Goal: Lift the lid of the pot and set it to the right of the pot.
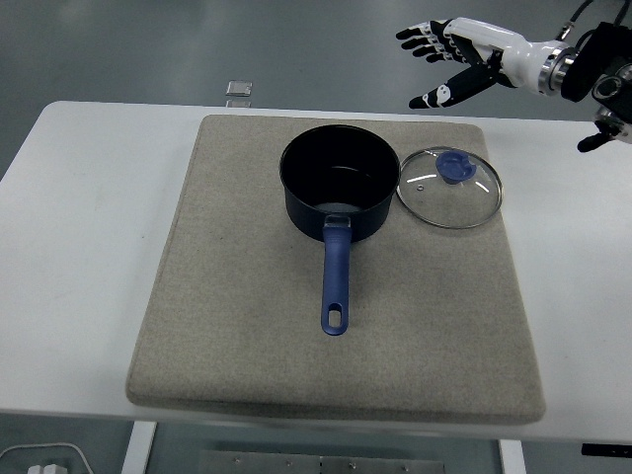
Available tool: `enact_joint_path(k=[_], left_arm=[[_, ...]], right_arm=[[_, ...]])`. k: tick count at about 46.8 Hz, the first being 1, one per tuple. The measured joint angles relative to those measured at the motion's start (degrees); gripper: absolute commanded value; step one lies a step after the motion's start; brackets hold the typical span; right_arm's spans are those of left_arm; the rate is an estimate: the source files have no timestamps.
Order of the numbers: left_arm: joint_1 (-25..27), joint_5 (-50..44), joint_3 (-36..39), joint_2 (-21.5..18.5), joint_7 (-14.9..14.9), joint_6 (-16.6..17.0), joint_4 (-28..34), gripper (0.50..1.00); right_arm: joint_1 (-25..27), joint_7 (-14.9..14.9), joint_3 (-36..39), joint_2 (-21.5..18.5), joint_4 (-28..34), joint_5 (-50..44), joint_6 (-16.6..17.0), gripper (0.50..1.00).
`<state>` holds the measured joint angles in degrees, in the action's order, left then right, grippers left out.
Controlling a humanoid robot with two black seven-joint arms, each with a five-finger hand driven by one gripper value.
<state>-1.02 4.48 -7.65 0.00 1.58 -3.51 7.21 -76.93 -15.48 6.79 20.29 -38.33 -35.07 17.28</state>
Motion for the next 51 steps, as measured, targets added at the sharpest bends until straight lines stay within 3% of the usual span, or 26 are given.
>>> enact_joint_path(k=[21,31,51], left_arm=[[0.1,0.0,0.0,0.0,0.0,0.0,0.0,1.0],[0.1,0.0,0.0,0.0,0.0,0.0,0.0,1.0],[0.1,0.0,0.0,0.0,0.0,0.0,0.0,1.0]], right_arm=[[3.4,0.5,3.0,-1.2,4.2,30.6,1.2,0.911],[5.6,0.7,3.1,-3.4,5.1,39.8,1.6,0.909],[9.4,7.7,5.9,-6.8,8.3,51.2,1.8,0.911]])
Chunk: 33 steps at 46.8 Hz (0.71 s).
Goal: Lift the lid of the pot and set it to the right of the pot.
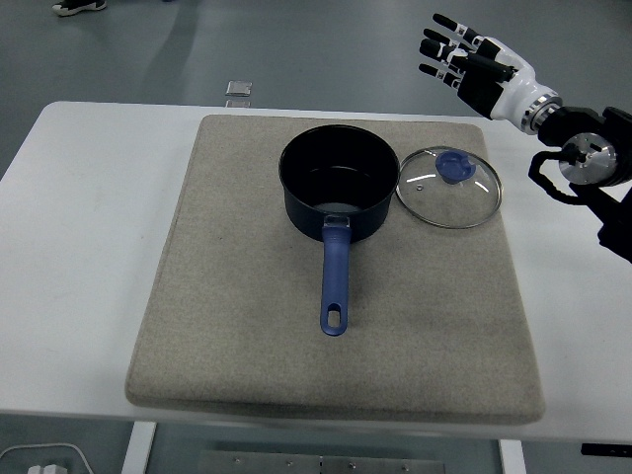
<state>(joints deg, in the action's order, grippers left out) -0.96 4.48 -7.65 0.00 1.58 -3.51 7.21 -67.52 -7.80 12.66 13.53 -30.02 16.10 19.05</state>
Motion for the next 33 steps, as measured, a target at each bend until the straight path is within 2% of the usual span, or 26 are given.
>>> enact_joint_path(k=[33], left_arm=[[0.0,0.0,0.0,0.0,0.0,0.0,0.0,1.0]], right_arm=[[0.0,-0.7,-0.1,0.7,0.2,0.5,-1.2,0.915]])
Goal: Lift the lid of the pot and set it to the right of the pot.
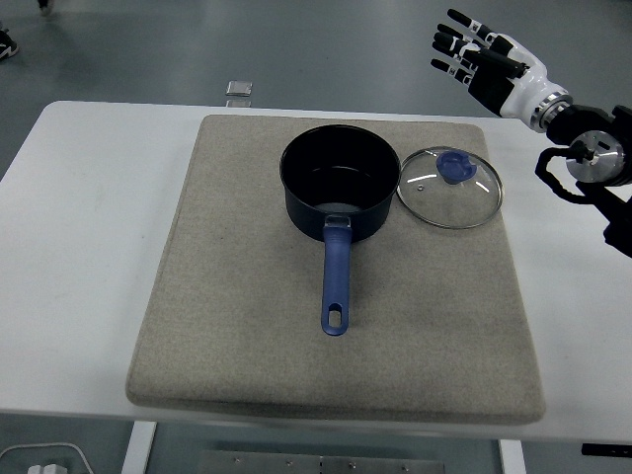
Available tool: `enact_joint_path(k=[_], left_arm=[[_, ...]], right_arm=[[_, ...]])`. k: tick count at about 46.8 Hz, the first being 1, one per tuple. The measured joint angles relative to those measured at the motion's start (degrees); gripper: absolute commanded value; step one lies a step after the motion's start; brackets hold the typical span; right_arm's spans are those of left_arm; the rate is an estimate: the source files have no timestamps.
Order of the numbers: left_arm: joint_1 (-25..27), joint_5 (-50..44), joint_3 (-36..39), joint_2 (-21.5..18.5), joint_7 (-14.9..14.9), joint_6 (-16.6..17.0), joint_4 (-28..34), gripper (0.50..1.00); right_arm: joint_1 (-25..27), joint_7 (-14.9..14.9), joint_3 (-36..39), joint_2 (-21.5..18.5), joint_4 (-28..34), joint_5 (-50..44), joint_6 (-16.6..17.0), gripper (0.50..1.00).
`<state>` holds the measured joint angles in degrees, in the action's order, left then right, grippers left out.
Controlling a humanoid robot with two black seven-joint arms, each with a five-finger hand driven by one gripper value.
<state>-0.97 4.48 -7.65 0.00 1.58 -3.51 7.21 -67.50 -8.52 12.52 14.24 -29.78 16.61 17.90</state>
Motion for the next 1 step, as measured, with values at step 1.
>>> enact_joint_path(k=[1], left_arm=[[0.0,0.0,0.0,0.0,0.0,0.0,0.0,1.0]], right_arm=[[0.0,0.0,0.0,0.0,0.0,0.0,0.0,0.915]])
